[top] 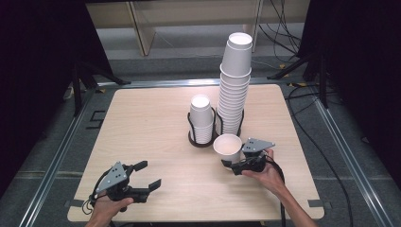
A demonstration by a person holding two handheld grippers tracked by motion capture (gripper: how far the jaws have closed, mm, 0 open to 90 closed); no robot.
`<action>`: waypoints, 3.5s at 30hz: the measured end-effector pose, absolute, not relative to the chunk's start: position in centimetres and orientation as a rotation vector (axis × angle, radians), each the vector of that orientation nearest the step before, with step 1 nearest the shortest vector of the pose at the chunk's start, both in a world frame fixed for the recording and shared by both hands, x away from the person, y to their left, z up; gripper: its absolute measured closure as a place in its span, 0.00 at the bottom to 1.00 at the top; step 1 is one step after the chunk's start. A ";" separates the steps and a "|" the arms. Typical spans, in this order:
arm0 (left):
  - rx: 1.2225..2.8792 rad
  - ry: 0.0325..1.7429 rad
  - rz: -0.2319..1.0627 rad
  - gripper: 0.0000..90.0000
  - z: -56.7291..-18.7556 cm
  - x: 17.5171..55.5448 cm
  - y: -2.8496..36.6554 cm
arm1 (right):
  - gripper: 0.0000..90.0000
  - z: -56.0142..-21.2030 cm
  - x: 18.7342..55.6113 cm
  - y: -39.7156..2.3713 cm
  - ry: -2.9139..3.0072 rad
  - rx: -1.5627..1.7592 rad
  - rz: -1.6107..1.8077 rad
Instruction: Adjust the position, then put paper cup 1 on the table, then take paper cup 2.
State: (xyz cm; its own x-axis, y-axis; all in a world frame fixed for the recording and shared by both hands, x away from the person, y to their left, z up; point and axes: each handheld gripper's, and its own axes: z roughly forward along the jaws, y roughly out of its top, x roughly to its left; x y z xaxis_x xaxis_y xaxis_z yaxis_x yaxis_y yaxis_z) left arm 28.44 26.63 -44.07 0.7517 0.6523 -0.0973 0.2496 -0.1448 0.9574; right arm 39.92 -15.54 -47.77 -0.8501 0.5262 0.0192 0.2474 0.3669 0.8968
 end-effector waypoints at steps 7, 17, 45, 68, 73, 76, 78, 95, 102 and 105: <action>1.727 0.721 0.408 0.16 -44.1 28.4 26.6 | 0.21 -47.8 39.9 -15.7 2.365 0.702 1.464; 1.703 0.715 0.400 0.16 -44.2 28.5 26.4 | 0.17 -48.0 39.5 -16.0 2.396 0.703 1.426; 1.732 0.729 0.415 0.16 -44.2 28.3 26.6 | 0.17 -46.3 36.2 -21.2 2.295 0.860 1.438; 1.768 0.793 0.475 0.16 -44.5 28.7 26.9 | 0.17 -41.8 36.5 -22.8 2.109 0.964 1.486; 1.749 0.784 0.465 0.16 -44.8 28.8 26.8 | 0.17 -40.2 37.2 -22.6 2.087 0.987 1.497; 1.749 0.783 0.465 0.16 -44.7 28.8 26.8 | 0.17 -39.2 38.0 -22.6 2.092 0.980 1.493; 1.750 0.789 0.463 0.16 -44.7 28.9 26.8 | 0.17 -38.6 38.5 -22.5 2.079 0.985 1.506; 1.778 0.797 0.464 0.16 -44.6 28.8 26.7 | 0.17 -31.8 42.4 -20.5 2.006 0.943 1.570; 1.775 0.790 0.461 0.16 -44.7 28.8 26.8 | 0.17 -28.5 43.8 -20.1 1.967 0.932 1.572; 1.761 0.778 0.458 0.16 -44.7 28.9 26.7 | 0.17 -27.0 44.1 -19.9 1.955 0.913 1.568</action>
State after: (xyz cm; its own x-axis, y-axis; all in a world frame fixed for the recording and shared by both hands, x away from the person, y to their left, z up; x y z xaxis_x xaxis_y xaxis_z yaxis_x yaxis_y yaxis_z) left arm 28.87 26.75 -44.74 0.7093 0.7012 -0.0728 0.2763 -0.1814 0.9438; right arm 44.10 -19.90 -27.04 -0.6683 0.7425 0.0455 0.2058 0.1258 0.9705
